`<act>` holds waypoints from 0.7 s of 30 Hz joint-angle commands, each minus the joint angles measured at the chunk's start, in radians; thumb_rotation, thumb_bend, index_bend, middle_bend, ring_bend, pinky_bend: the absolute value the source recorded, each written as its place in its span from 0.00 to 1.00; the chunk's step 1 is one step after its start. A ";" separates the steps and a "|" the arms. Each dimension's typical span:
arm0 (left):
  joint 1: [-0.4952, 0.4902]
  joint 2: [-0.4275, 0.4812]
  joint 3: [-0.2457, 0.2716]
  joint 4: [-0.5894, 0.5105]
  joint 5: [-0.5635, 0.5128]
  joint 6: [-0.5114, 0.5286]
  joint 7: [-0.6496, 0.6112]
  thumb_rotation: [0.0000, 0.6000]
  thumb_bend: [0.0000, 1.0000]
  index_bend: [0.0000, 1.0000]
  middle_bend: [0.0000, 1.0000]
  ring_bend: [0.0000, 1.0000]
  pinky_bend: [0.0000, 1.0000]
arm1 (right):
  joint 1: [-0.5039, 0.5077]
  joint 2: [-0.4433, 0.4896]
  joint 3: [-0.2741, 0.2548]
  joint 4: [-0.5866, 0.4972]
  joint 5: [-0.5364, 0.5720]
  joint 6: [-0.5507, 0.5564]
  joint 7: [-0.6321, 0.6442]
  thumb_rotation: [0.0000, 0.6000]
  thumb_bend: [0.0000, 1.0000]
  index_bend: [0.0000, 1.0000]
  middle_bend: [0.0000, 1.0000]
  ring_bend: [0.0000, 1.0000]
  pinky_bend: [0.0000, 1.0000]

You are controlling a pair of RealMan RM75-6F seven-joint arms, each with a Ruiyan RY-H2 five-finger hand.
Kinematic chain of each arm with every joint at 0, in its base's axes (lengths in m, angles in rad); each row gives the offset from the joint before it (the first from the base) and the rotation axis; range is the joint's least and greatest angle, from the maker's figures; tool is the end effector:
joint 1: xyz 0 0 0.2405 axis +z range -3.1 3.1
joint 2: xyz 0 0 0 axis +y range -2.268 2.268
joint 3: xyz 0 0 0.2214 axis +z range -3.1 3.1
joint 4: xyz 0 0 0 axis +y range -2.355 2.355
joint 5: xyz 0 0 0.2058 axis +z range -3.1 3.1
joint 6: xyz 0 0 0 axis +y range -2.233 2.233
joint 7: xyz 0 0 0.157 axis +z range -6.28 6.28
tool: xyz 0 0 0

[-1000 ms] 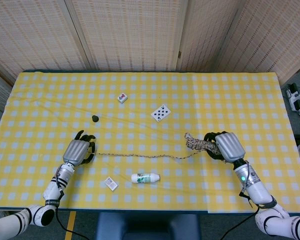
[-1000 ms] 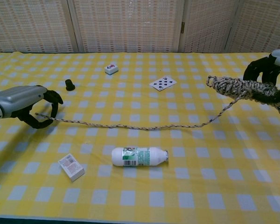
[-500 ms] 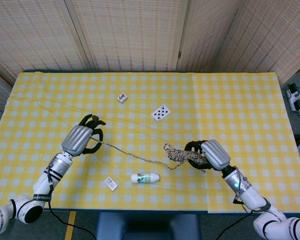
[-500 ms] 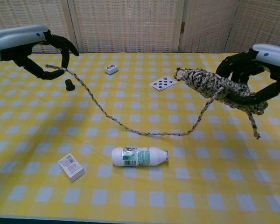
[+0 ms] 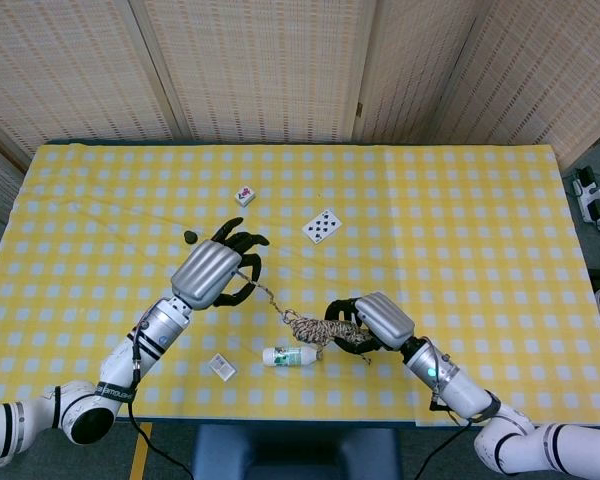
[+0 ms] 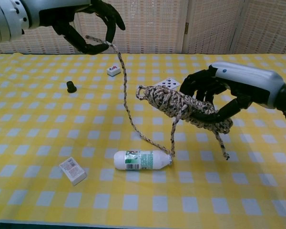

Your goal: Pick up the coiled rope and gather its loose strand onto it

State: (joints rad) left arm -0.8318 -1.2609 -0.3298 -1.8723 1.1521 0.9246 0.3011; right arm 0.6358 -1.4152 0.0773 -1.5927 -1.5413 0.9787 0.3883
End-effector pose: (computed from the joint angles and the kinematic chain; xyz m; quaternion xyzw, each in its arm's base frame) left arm -0.0147 0.3222 0.0589 -0.7517 -0.3239 -0.4750 0.3231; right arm -0.1186 -0.2771 -0.0047 0.6926 -0.5126 0.4676 0.1973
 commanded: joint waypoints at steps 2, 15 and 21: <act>-0.041 -0.001 -0.015 -0.063 -0.032 0.013 0.055 1.00 0.47 0.63 0.25 0.23 0.06 | 0.039 -0.047 0.035 -0.008 0.100 -0.083 -0.018 1.00 0.67 0.76 0.63 0.69 0.57; -0.025 0.041 0.024 -0.188 0.054 0.089 0.050 1.00 0.47 0.63 0.25 0.23 0.06 | 0.071 -0.256 0.147 0.119 0.351 -0.103 -0.034 1.00 0.67 0.78 0.64 0.71 0.58; 0.062 0.095 0.103 -0.196 0.227 0.153 -0.061 1.00 0.47 0.63 0.25 0.23 0.06 | 0.028 -0.354 0.213 0.219 0.380 0.039 0.002 1.00 0.67 0.78 0.64 0.71 0.58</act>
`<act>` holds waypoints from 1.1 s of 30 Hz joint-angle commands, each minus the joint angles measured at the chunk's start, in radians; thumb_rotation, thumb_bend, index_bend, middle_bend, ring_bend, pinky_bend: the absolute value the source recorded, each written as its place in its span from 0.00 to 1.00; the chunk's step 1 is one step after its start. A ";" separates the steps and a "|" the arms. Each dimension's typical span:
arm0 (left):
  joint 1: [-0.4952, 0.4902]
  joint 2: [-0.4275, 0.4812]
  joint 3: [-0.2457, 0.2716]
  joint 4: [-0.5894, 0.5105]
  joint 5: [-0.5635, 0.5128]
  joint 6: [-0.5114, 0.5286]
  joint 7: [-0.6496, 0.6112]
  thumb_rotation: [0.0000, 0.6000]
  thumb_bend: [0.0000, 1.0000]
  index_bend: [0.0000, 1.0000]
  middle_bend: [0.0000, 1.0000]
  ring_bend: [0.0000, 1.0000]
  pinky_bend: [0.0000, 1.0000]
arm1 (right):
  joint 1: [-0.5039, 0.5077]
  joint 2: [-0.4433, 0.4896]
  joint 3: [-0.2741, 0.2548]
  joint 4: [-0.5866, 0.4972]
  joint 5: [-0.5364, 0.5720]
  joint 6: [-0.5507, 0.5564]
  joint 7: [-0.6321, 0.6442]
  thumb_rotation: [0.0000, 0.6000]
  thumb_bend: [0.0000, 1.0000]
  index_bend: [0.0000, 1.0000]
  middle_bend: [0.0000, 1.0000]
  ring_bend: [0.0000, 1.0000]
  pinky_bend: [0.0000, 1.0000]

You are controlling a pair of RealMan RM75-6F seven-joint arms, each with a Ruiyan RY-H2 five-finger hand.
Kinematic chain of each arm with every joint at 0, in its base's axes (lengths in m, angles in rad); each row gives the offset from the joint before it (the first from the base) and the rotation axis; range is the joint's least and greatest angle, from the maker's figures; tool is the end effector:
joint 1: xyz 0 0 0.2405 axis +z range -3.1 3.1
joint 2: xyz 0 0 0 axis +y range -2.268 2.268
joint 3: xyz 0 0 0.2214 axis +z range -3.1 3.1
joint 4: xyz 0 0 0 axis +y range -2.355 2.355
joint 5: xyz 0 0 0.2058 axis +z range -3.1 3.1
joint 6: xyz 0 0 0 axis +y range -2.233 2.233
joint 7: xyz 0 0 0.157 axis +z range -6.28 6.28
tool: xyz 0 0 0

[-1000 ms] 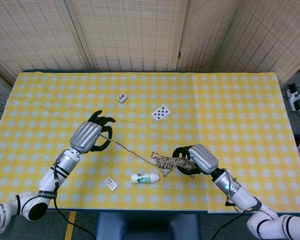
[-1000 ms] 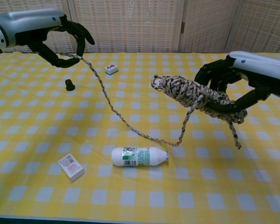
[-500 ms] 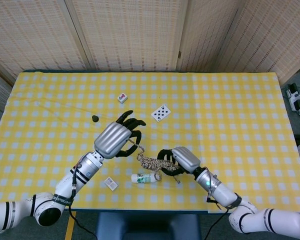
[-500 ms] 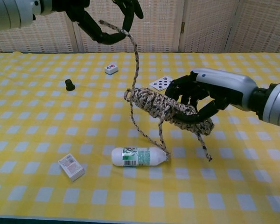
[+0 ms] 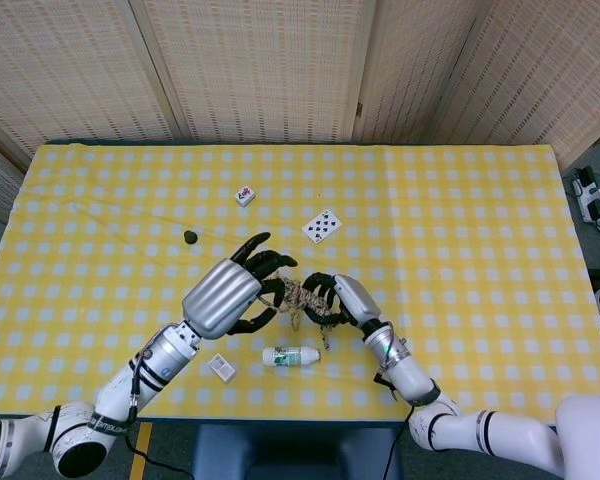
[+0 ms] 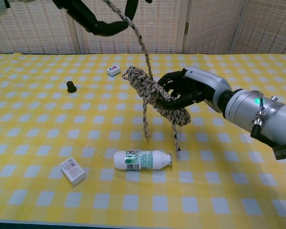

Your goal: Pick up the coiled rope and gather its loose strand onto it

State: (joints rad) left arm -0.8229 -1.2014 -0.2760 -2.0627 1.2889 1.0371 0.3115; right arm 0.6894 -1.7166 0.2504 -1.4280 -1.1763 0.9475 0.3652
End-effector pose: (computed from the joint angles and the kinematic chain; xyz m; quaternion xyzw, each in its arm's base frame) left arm 0.0146 0.2760 0.0748 -0.7573 -0.2803 -0.5220 0.2746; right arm -0.0926 -0.3164 -0.0515 0.5387 -0.6341 0.5128 0.2118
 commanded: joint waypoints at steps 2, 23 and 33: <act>0.080 0.050 0.073 0.003 0.142 0.062 -0.127 1.00 0.47 0.63 0.25 0.23 0.05 | -0.038 -0.078 0.062 0.083 0.007 0.115 0.052 1.00 0.67 0.78 0.64 0.71 0.58; 0.213 0.081 0.226 0.272 0.286 0.117 -0.622 1.00 0.47 0.63 0.25 0.23 0.05 | -0.108 -0.087 0.211 0.162 -0.090 0.343 0.381 1.00 0.67 0.81 0.66 0.73 0.59; 0.182 0.044 0.199 0.390 0.176 0.004 -0.689 1.00 0.47 0.63 0.25 0.23 0.05 | -0.156 -0.033 0.169 0.110 -0.195 0.410 0.551 1.00 0.67 0.83 0.68 0.74 0.60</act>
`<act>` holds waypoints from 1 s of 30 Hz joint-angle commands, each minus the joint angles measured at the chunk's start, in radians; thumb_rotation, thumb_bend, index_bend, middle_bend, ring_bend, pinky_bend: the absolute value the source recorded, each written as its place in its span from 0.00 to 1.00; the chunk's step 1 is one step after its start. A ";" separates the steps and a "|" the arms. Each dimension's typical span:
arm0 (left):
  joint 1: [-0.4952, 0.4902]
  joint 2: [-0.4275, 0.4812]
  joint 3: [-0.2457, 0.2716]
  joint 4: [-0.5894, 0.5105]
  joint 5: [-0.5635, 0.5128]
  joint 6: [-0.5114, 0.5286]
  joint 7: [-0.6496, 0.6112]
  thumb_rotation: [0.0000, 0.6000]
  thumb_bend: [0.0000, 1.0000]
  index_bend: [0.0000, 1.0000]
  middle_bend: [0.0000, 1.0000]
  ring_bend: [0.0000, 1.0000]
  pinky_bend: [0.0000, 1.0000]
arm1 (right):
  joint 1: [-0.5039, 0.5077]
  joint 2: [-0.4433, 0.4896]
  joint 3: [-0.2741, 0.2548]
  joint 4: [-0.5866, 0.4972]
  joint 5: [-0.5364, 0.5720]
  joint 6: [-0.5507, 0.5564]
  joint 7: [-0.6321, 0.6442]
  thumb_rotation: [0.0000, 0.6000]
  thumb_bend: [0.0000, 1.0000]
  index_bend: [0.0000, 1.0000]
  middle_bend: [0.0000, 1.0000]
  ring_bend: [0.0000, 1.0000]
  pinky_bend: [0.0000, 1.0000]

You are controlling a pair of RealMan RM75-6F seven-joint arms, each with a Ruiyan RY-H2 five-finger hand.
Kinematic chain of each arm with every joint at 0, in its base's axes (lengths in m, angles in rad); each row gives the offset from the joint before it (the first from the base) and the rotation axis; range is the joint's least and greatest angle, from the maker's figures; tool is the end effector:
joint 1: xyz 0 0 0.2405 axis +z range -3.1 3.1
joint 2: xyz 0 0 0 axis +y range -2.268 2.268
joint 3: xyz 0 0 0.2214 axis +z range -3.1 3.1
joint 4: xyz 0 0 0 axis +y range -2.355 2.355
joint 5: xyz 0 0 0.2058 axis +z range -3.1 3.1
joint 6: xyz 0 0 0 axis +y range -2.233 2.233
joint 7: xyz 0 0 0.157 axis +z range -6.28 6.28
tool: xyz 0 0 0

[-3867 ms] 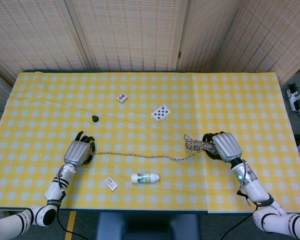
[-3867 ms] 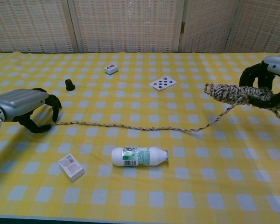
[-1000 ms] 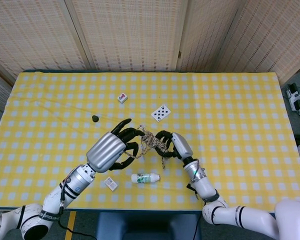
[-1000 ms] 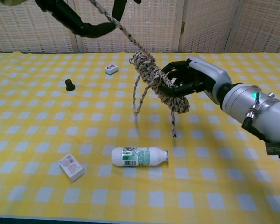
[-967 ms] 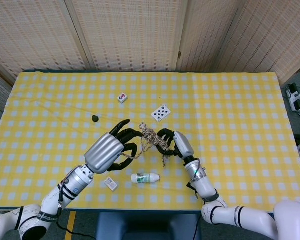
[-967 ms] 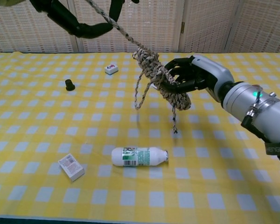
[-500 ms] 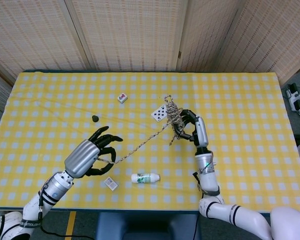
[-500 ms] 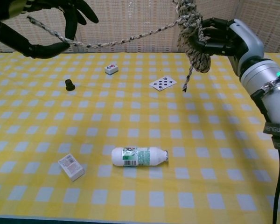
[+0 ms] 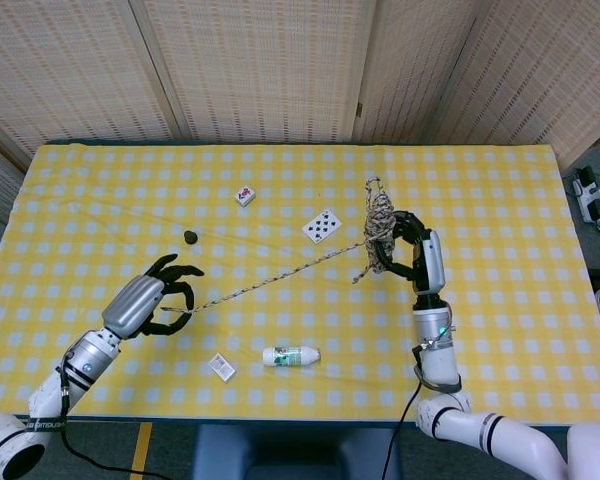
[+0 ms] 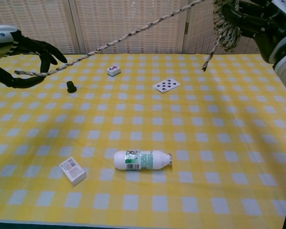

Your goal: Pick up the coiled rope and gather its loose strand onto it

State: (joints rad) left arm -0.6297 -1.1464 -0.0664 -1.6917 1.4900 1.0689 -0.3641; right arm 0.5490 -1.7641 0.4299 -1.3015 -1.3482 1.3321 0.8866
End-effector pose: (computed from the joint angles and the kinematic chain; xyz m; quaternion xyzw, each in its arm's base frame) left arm -0.1448 0.2979 0.0754 -0.6899 -0.4649 -0.4725 0.2910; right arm -0.1237 -0.3442 0.0393 0.2697 -0.5793 0.7526 0.1591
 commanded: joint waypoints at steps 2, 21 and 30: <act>-0.017 -0.016 -0.013 0.030 -0.036 -0.046 -0.016 1.00 0.47 0.63 0.25 0.23 0.04 | -0.021 0.024 -0.017 -0.021 -0.042 0.040 0.050 1.00 0.67 0.83 0.68 0.74 0.60; -0.125 -0.022 -0.084 -0.027 -0.131 -0.120 0.480 1.00 0.47 0.63 0.25 0.19 0.03 | 0.011 0.256 -0.260 -0.215 -0.345 -0.015 -0.009 1.00 0.67 0.83 0.68 0.74 0.60; -0.186 -0.072 -0.149 -0.083 -0.165 -0.049 0.792 1.00 0.47 0.63 0.25 0.17 0.03 | 0.079 0.321 -0.335 -0.336 -0.336 -0.193 -0.133 1.00 0.67 0.83 0.68 0.74 0.60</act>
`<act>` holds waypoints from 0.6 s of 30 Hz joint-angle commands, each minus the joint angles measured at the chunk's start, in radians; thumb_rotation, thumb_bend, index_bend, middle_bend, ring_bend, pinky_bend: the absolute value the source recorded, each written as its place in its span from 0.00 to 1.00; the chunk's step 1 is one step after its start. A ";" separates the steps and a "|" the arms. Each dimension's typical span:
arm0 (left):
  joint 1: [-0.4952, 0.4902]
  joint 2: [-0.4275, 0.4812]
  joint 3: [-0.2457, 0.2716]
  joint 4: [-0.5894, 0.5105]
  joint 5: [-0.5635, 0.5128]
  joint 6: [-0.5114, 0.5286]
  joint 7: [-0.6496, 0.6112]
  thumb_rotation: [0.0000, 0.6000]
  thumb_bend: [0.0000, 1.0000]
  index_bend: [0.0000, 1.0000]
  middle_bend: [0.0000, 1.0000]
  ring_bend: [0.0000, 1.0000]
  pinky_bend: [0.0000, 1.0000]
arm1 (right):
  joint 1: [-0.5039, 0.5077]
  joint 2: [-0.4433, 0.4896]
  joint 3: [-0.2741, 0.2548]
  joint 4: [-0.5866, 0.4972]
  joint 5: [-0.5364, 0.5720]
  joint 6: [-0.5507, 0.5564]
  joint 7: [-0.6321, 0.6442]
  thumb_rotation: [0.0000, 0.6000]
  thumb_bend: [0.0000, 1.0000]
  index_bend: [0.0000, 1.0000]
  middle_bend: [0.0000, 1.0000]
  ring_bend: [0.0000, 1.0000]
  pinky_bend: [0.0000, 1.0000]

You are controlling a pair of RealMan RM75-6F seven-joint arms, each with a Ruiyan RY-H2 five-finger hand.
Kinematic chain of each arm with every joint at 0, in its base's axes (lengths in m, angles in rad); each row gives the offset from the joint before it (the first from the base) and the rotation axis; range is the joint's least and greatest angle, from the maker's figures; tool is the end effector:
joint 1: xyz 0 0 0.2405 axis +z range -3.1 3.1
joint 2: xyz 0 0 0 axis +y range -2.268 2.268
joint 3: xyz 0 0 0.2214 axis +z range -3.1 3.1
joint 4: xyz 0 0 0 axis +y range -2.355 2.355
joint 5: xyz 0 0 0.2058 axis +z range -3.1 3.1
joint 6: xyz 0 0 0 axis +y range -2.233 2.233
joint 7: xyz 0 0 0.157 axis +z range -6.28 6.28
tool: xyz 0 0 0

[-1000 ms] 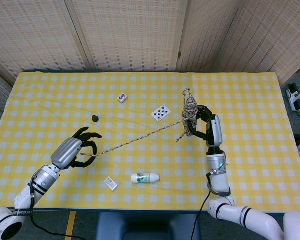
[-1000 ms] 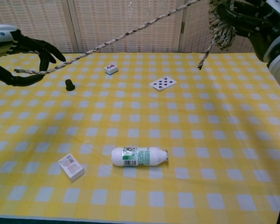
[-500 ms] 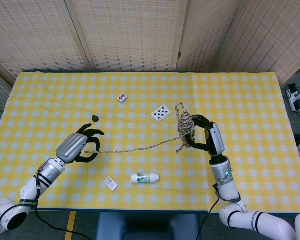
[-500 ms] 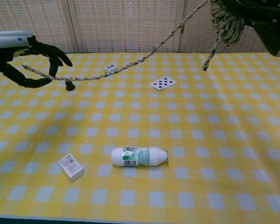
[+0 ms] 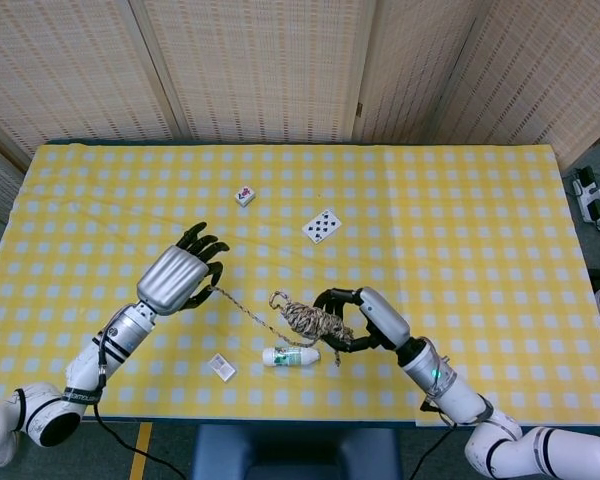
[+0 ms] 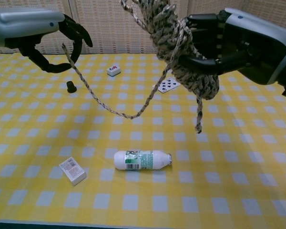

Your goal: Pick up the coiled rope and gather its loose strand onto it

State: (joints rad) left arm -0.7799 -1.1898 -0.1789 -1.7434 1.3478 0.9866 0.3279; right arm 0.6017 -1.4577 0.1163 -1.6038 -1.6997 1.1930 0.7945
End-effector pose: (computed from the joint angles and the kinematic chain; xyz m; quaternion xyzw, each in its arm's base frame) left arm -0.0770 0.3263 0.0682 -0.7944 -0.2196 -0.4033 0.3976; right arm -0.0830 -0.2683 0.0196 0.5663 -0.5599 0.6027 0.0504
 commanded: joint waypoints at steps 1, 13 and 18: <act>-0.042 -0.034 -0.043 -0.036 -0.027 0.037 0.118 1.00 0.47 0.63 0.25 0.17 0.03 | 0.032 0.014 -0.024 -0.042 0.023 -0.070 -0.052 1.00 0.67 0.83 0.68 0.74 0.60; -0.116 -0.121 -0.086 -0.130 -0.089 0.080 0.332 1.00 0.47 0.60 0.23 0.15 0.03 | 0.076 -0.050 -0.001 -0.124 0.248 -0.236 -0.138 1.00 0.67 0.83 0.68 0.75 0.60; -0.135 -0.154 -0.084 -0.166 -0.079 0.090 0.355 1.00 0.47 0.60 0.23 0.15 0.03 | 0.072 -0.101 0.022 -0.128 0.347 -0.246 -0.210 1.00 0.67 0.83 0.68 0.75 0.60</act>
State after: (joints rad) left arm -0.9102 -1.3381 -0.2639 -1.9036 1.2652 1.0732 0.6787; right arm 0.6737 -1.5351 0.1254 -1.7255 -1.3834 0.9562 0.6111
